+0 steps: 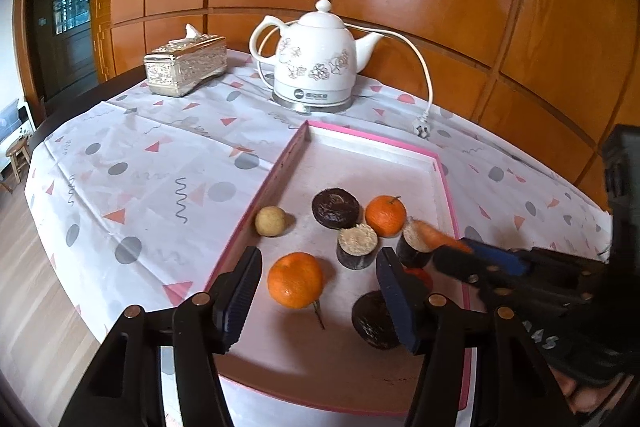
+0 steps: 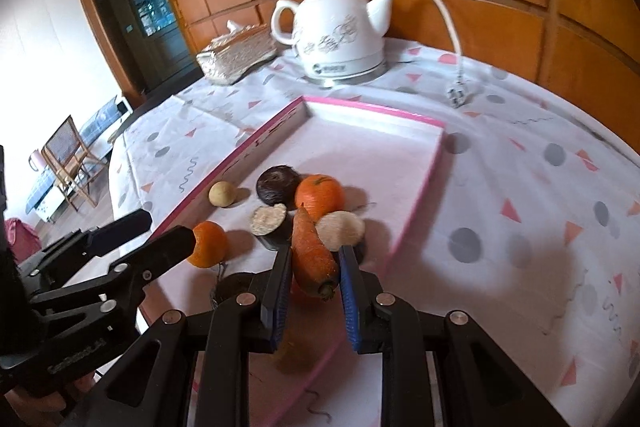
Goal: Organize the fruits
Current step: 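Carry the carrot into the pink tray and open the right gripper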
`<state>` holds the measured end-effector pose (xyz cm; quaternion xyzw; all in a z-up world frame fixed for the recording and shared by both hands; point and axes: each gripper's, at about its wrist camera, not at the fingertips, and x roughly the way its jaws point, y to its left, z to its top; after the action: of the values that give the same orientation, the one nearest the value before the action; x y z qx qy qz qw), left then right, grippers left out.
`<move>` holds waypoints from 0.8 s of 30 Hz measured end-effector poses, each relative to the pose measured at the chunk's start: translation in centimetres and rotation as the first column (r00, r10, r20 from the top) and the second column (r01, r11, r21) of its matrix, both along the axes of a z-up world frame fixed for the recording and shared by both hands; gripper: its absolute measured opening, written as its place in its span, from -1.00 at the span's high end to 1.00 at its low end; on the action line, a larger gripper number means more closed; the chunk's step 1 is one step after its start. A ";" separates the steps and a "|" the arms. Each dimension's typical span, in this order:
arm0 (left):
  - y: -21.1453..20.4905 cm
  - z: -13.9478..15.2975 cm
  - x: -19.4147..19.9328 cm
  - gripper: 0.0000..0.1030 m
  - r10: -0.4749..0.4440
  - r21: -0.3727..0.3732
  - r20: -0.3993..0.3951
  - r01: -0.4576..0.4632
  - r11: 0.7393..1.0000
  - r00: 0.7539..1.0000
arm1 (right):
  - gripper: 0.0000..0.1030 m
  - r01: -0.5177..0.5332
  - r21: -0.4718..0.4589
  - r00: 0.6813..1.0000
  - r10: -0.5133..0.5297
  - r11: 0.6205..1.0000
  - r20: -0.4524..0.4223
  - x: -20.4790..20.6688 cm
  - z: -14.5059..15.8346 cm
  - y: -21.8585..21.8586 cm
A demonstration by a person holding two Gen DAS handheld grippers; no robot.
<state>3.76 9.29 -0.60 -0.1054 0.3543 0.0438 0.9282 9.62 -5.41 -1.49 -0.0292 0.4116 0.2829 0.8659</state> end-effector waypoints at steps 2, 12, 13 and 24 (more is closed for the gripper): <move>0.3 0.1 0.0 -0.18 0.007 -0.004 0.002 -0.007 1.000 1.000 | 0.55 -0.007 -0.016 1.000 0.007 1.000 0.002 0.3 -0.3 0.9; 0.8 -0.1 0.1 -0.25 0.036 0.000 -0.005 -0.036 0.999 0.999 | 0.52 -0.008 -0.066 1.000 0.007 0.998 -0.024 3.1 -1.4 2.8; 0.8 -0.1 0.1 -0.32 0.039 0.006 -0.008 -0.039 0.999 0.999 | 0.44 -0.010 -0.066 1.000 0.009 0.998 -0.022 3.1 -1.4 2.8; 0.5 0.9 -1.6 -0.63 0.065 0.028 0.034 -0.066 0.997 0.997 | 0.27 0.110 -0.006 0.989 -0.109 0.994 0.097 -1.6 1.0 0.1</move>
<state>2.15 9.83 0.31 -0.1043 0.3347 0.0777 0.9333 8.01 -5.34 -0.49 -0.0253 0.3718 0.2306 0.8989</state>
